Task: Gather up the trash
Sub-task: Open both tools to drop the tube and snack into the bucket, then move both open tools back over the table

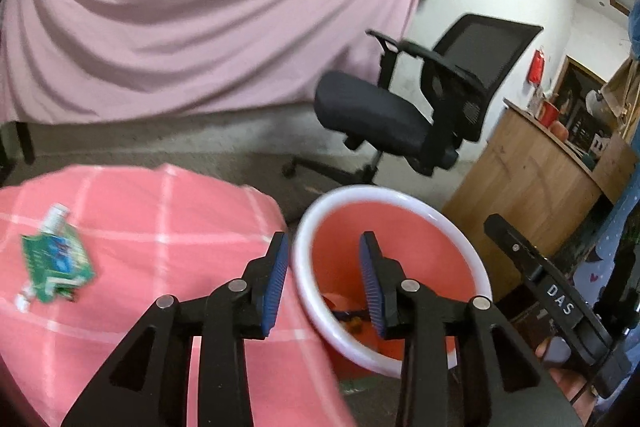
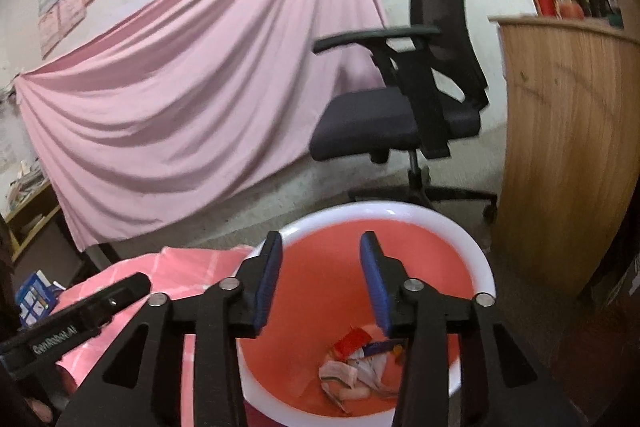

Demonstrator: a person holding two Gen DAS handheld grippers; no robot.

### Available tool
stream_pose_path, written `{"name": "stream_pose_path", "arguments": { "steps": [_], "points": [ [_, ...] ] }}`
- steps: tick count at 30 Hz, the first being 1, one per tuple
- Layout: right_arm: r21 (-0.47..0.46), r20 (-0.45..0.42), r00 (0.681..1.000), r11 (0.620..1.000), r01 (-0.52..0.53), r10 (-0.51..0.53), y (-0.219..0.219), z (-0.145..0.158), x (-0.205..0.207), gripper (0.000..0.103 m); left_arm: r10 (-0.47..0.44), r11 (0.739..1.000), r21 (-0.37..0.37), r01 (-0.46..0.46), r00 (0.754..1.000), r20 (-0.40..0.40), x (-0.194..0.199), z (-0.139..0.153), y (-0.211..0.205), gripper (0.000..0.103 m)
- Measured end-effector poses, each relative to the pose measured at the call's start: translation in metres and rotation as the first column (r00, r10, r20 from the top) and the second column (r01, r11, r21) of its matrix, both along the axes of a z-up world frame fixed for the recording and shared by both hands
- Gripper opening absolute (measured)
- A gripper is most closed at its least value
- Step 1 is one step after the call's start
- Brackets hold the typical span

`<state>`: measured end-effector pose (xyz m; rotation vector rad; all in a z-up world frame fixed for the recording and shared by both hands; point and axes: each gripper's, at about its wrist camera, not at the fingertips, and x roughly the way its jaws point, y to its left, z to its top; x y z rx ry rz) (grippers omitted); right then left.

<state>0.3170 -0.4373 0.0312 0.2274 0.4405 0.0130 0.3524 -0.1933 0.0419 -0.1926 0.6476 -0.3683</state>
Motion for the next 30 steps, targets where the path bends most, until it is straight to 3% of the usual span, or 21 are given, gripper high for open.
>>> {"name": "stream_pose_path", "arguments": {
  "steps": [5, 9, 13, 15, 18, 24, 30],
  "points": [
    [-0.012, 0.126, 0.991, 0.999, -0.038, 0.039, 0.026, 0.019, -0.011, 0.055, 0.076, 0.997, 0.028, -0.077, 0.996, 0.056, -0.015, 0.016, 0.032, 0.034],
    [-0.025, 0.225, 0.972, 0.997, -0.067, 0.070, 0.051, 0.031, -0.019, 0.077, 0.156, 0.987, 0.013, -0.159, 0.980, 0.123, -0.032, 0.026, 0.066, 0.053],
    [-0.034, 0.304, 0.948, 0.996, -0.085, 0.092, 0.076, 0.038, -0.023, 0.092, 0.227, 0.973, 0.002, -0.232, 0.957, 0.182, -0.047, 0.033, 0.099, 0.066],
    [-0.032, 0.338, 0.936, 0.995, -0.095, 0.100, 0.086, 0.040, -0.025, 0.103, 0.265, 0.962, 0.002, -0.271, 0.940, 0.216, -0.057, 0.035, 0.115, 0.087],
    [-0.041, 0.383, 0.915, 0.992, -0.122, 0.128, 0.105, 0.043, -0.027, 0.103, 0.327, 0.941, -0.013, -0.339, 0.897, 0.297, -0.076, 0.039, 0.141, 0.100],
    [-0.075, 0.409, 0.892, 0.981, -0.180, 0.195, 0.141, 0.042, -0.029, 0.103, 0.401, 0.904, -0.013, -0.428, 0.835, 0.377, -0.101, 0.033, 0.176, 0.101],
    [-0.127, 0.420, 0.869, 0.965, -0.231, 0.264, 0.175, 0.037, -0.034, 0.103, 0.436, 0.877, -0.002, -0.481, 0.792, 0.427, -0.118, 0.020, 0.201, 0.101]
  ]
}}
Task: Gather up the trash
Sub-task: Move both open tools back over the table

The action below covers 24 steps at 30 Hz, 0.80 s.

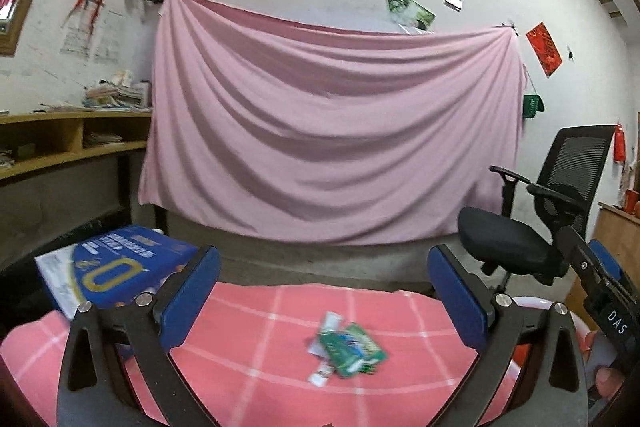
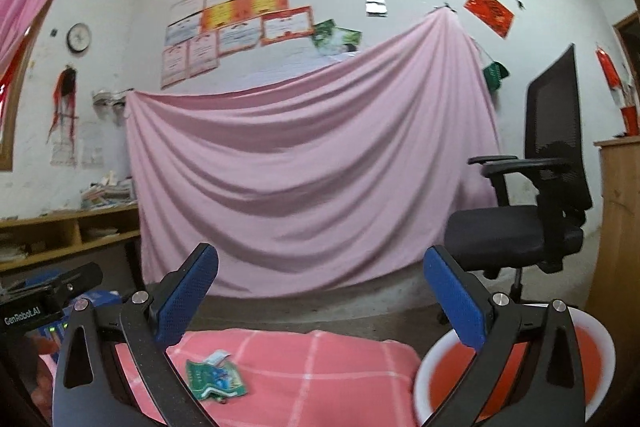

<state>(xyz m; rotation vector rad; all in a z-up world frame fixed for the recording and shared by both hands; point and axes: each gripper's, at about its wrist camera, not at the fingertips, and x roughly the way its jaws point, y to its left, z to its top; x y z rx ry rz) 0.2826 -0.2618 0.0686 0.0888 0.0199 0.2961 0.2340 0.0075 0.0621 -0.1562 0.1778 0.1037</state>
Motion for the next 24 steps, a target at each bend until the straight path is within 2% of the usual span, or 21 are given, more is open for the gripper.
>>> {"name": "stream_pose_path", "arguments": {
  "steps": [6, 12, 19, 22, 24],
  "points": [
    [-0.090, 0.036, 0.996, 0.993, -0.072, 0.076, 0.032, -0.008, -0.005, 0.103, 0.024, 0.999, 0.026, -0.025, 0.999, 0.025, -0.015, -0.015, 0.026, 0.101],
    [-0.196, -0.017, 0.992, 0.973, -0.122, 0.121, 0.060, -0.024, 0.003, 0.103, 0.022, 0.998, 0.056, -0.020, 0.999, -0.027, -0.011, -0.031, 0.042, 0.101],
    [-0.229, -0.197, 0.968, 0.953, -0.198, 0.154, 0.073, -0.040, 0.030, 0.103, -0.032, 0.996, 0.075, 0.048, 0.980, -0.197, 0.019, -0.052, 0.041, 0.101],
    [-0.224, -0.294, 0.944, 0.949, -0.223, 0.153, 0.076, -0.047, 0.045, 0.101, -0.065, 0.995, 0.057, 0.087, 0.949, -0.307, 0.039, -0.064, 0.039, 0.101],
    [-0.223, -0.362, 0.919, 0.942, -0.250, 0.158, 0.079, -0.053, 0.056, 0.094, -0.111, 0.991, 0.019, 0.129, 0.912, -0.394, 0.056, -0.075, 0.039, 0.101]
  ]
}}
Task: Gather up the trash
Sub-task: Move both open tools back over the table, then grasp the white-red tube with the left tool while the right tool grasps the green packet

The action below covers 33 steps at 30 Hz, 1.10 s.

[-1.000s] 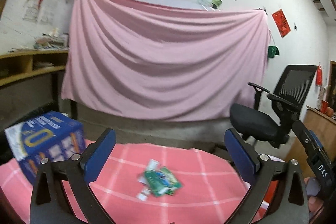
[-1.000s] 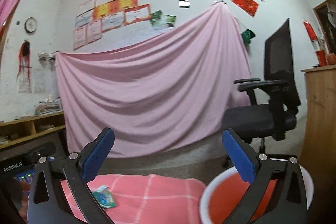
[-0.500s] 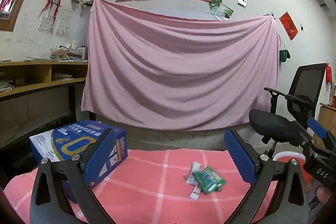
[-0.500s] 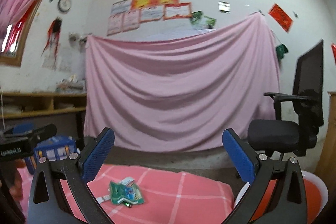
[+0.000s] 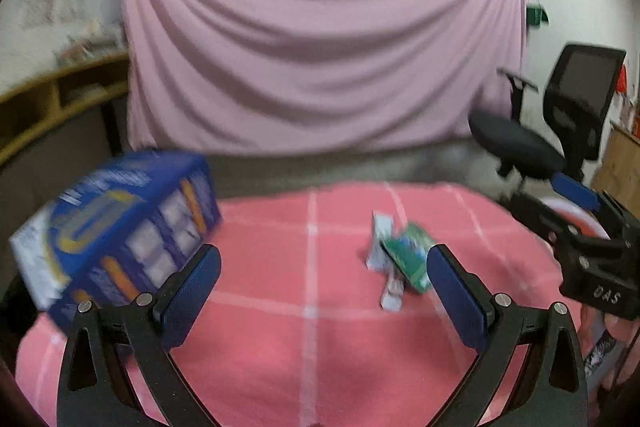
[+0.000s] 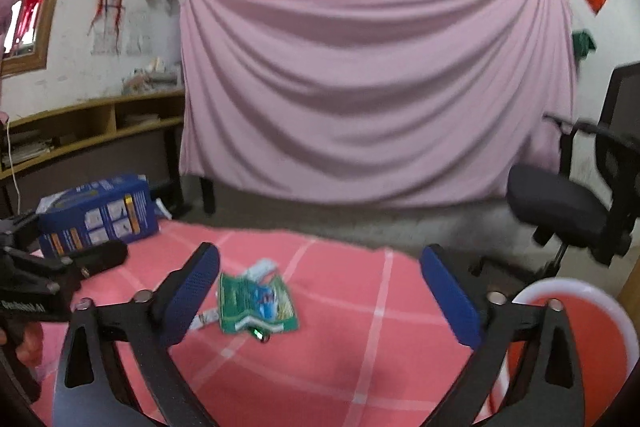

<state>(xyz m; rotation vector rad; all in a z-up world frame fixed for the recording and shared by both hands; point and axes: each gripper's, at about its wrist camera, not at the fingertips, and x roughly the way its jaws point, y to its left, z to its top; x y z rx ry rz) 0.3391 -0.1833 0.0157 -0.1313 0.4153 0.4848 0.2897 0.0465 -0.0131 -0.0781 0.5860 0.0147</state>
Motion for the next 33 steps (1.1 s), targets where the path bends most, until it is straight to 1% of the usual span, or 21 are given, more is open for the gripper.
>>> {"name": "stream_pose_path", "arguments": {
  "steps": [1, 2, 3, 4, 5, 7, 8, 9, 10, 12, 13, 15, 17, 19, 20, 21, 25, 29, 33],
  "points": [
    [-0.009, -0.028, 1.000, 1.000, -0.003, 0.003, 0.002, -0.003, 0.004, 0.091, -0.010, 1.000, -0.011, 0.010, 0.999, -0.031, 0.006, -0.003, 0.000, 0.100],
    [-0.016, -0.061, 0.998, 1.000, -0.011, 0.010, 0.004, -0.006, 0.009, 0.085, -0.021, 1.000, -0.021, 0.020, 0.998, -0.067, 0.012, -0.007, 0.000, 0.099],
    [-0.026, -0.102, 0.995, 0.999, -0.019, 0.016, 0.006, -0.010, 0.016, 0.080, -0.034, 0.999, -0.031, 0.031, 0.993, -0.112, 0.021, -0.013, -0.001, 0.093],
    [-0.032, -0.130, 0.991, 0.999, -0.024, 0.020, 0.006, -0.014, 0.020, 0.077, -0.041, 0.999, -0.040, 0.036, 0.990, -0.137, 0.025, -0.015, -0.001, 0.089],
    [-0.039, -0.158, 0.987, 0.999, -0.030, 0.024, 0.007, -0.016, 0.024, 0.073, -0.056, 0.997, -0.054, 0.048, 0.985, -0.165, 0.031, -0.019, -0.002, 0.082],
    [-0.055, -0.220, 0.975, 0.998, -0.040, 0.027, 0.010, -0.023, 0.034, 0.069, -0.114, 0.991, -0.097, 0.095, 0.969, -0.218, 0.041, -0.029, -0.004, 0.073],
    [-0.065, -0.241, 0.970, 0.997, -0.037, 0.020, 0.012, -0.025, 0.036, 0.064, -0.155, 0.984, -0.122, 0.128, 0.957, -0.244, 0.047, -0.033, -0.007, 0.064],
    [-0.072, -0.253, 0.967, 0.997, -0.035, 0.016, 0.012, -0.027, 0.038, 0.060, -0.183, 0.979, -0.136, 0.152, 0.948, -0.261, 0.051, -0.036, -0.010, 0.056],
    [-0.076, -0.264, 0.964, 0.996, -0.036, 0.015, 0.013, -0.029, 0.039, 0.060, -0.210, 0.974, -0.140, 0.176, 0.937, -0.279, 0.056, -0.040, -0.014, 0.054],
    [-0.076, -0.277, 0.961, 0.996, -0.037, 0.014, 0.012, -0.030, 0.041, 0.060, -0.236, 0.971, -0.117, 0.211, 0.928, -0.287, 0.061, -0.042, -0.024, 0.054],
    [-0.073, -0.283, 0.959, 0.997, -0.036, 0.014, 0.011, -0.030, 0.042, 0.060, -0.250, 0.968, -0.110, 0.227, 0.925, -0.288, 0.062, -0.040, -0.027, 0.052],
    [-0.068, -0.298, 0.955, 0.997, -0.035, 0.013, 0.009, -0.031, 0.043, 0.060, -0.268, 0.964, -0.087, 0.253, 0.914, -0.305, 0.065, -0.041, -0.036, 0.038],
    [-0.065, -0.312, 0.950, 0.997, -0.033, 0.011, 0.008, -0.032, 0.046, 0.059, -0.258, 0.966, -0.056, 0.253, 0.912, -0.320, 0.067, -0.040, -0.040, 0.035],
    [-0.062, -0.330, 0.944, 0.998, -0.029, 0.007, 0.008, -0.035, 0.051, 0.059, -0.261, 0.965, -0.051, 0.259, 0.911, -0.320, 0.066, -0.040, -0.039, 0.026],
    [-0.059, -0.338, 0.941, 0.998, -0.027, 0.006, 0.008, -0.035, 0.052, 0.059, -0.259, 0.965, -0.048, 0.257, 0.910, -0.323, 0.066, -0.041, -0.039, 0.018],
    [-0.057, -0.344, 0.939, 0.998, -0.028, 0.007, 0.008, -0.036, 0.053, 0.059, -0.254, 0.966, -0.047, 0.252, 0.911, -0.324, 0.066, -0.041, -0.038, 0.013],
    [-0.059, -0.376, 0.926, 0.997, -0.052, 0.026, 0.011, -0.040, 0.058, 0.059, -0.246, 0.969, -0.073, 0.235, 0.917, -0.315, 0.064, -0.041, -0.034, 0.012],
    [-0.059, -0.408, 0.909, 0.992, -0.113, 0.079, 0.021, -0.044, 0.060, 0.059, -0.172, 0.985, -0.065, 0.160, 0.940, -0.295, 0.049, -0.034, -0.018, 0.012],
    [-0.078, -0.448, 0.885, 0.981, -0.177, 0.124, 0.036, -0.050, 0.063, 0.060, -0.105, 0.990, -0.119, 0.073, 0.953, -0.285, 0.035, -0.032, 0.003, 0.012]
  ]
}}
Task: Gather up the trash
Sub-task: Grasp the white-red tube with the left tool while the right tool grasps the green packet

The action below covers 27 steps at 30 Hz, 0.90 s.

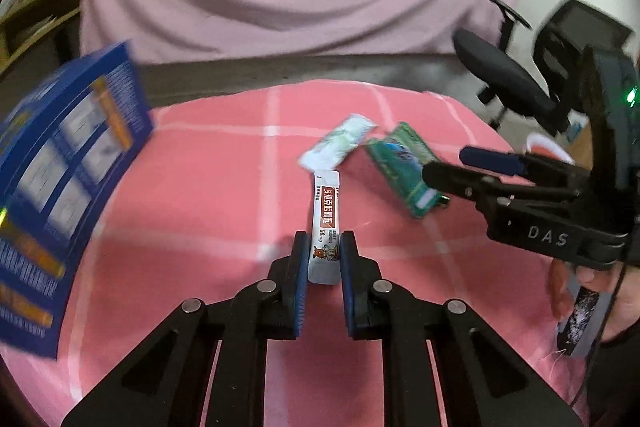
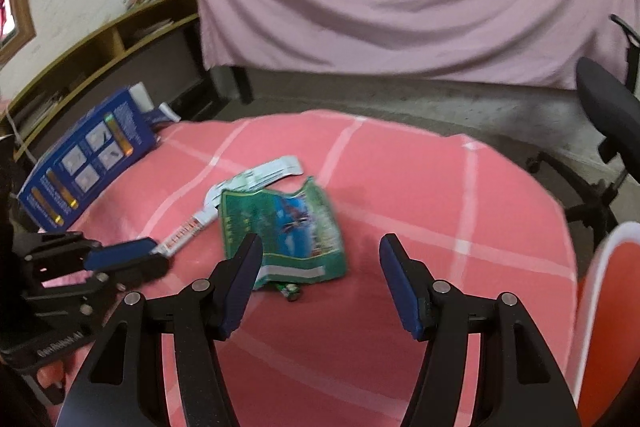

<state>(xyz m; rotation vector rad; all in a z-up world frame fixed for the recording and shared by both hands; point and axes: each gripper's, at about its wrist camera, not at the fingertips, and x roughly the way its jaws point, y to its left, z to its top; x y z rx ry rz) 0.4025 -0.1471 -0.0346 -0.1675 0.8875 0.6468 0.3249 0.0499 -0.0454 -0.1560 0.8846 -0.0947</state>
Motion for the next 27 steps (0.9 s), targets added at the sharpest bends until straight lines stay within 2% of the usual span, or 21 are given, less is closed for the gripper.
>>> {"name": "stream_pose_path", "arguments": {
  "steps": [4, 7, 11, 16, 19, 22, 27],
  "points": [
    [-0.005, -0.025, 0.999, 1.000, -0.023, 0.023, 0.010, -0.004, 0.006, 0.066, 0.072, 0.996, -0.058, -0.071, 0.997, 0.005, -0.005, 0.003, 0.020, 0.012],
    [0.003, -0.053, 0.998, 0.999, -0.034, 0.034, 0.017, -0.008, 0.012, 0.068, 0.076, 0.992, -0.099, -0.077, 0.997, -0.007, -0.003, 0.003, 0.027, 0.012],
    [-0.015, -0.066, 0.996, 0.998, -0.069, 0.068, 0.028, -0.011, 0.012, 0.077, 0.072, 0.992, -0.104, -0.072, 0.997, -0.002, -0.004, 0.006, 0.029, 0.012],
    [-0.010, -0.068, 0.994, 0.997, -0.082, 0.081, 0.027, -0.011, 0.010, 0.078, 0.085, 0.986, -0.145, -0.084, 0.996, -0.002, -0.006, 0.008, 0.038, 0.012],
    [-0.050, -0.051, 0.996, 0.996, -0.079, 0.077, 0.033, -0.013, 0.007, 0.078, 0.091, 0.984, -0.156, -0.090, 0.996, -0.003, -0.007, 0.009, 0.042, 0.012],
    [-0.122, -0.011, 0.997, 0.989, -0.079, 0.078, 0.043, -0.014, 0.001, 0.077, 0.092, 0.985, -0.149, -0.091, 0.996, -0.002, -0.009, 0.011, 0.041, 0.012],
    [-0.136, 0.028, 0.997, 0.988, -0.073, 0.077, 0.043, -0.012, -0.005, 0.058, 0.101, 0.982, -0.160, -0.097, 0.995, 0.020, -0.012, 0.013, 0.041, 0.012]
  ]
}}
